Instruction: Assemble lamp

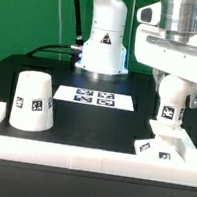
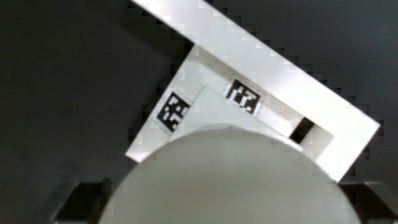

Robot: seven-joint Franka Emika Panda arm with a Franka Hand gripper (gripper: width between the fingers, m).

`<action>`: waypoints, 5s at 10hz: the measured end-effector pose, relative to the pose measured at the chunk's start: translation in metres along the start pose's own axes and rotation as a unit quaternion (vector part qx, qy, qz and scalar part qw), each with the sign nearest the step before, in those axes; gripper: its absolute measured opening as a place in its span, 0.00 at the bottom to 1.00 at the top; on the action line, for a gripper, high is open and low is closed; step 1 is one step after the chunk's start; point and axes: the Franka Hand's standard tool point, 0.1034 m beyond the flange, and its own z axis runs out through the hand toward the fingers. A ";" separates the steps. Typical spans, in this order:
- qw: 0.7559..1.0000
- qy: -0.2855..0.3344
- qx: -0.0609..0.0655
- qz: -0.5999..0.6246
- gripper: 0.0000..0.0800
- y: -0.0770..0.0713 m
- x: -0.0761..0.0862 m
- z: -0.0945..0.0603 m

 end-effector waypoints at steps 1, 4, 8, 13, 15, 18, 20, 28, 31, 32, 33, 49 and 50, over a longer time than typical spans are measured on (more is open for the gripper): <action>0.998 -0.014 0.006 0.067 0.72 -0.002 0.000 0.000; 0.987 -0.028 0.012 0.158 0.81 -0.005 0.001 0.001; 0.998 -0.030 0.010 0.047 0.87 -0.007 -0.002 -0.002; 0.975 -0.015 0.002 -0.223 0.87 -0.006 -0.004 -0.002; 0.954 -0.013 0.001 -0.298 0.87 -0.005 -0.004 -0.001; 0.877 -0.002 -0.006 -0.480 0.87 -0.001 0.003 -0.001; 0.824 0.002 -0.011 -0.566 0.87 -0.002 0.005 -0.002; 0.548 0.020 -0.030 -0.836 0.87 -0.005 0.012 -0.001; 0.444 0.021 -0.046 -0.895 0.87 -0.011 0.015 -0.002; 0.431 0.022 -0.048 -0.901 0.87 -0.013 0.014 -0.003; 0.398 0.021 -0.053 -0.916 0.87 -0.013 0.014 -0.003; 0.560 0.035 -0.059 -0.826 0.72 -0.012 0.018 -0.004; 0.616 0.039 -0.056 -0.784 0.72 -0.012 0.015 -0.004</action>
Offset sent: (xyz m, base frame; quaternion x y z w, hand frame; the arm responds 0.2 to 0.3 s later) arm 0.0000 0.0000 0.0000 0.0000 0.0000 0.1296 0.9916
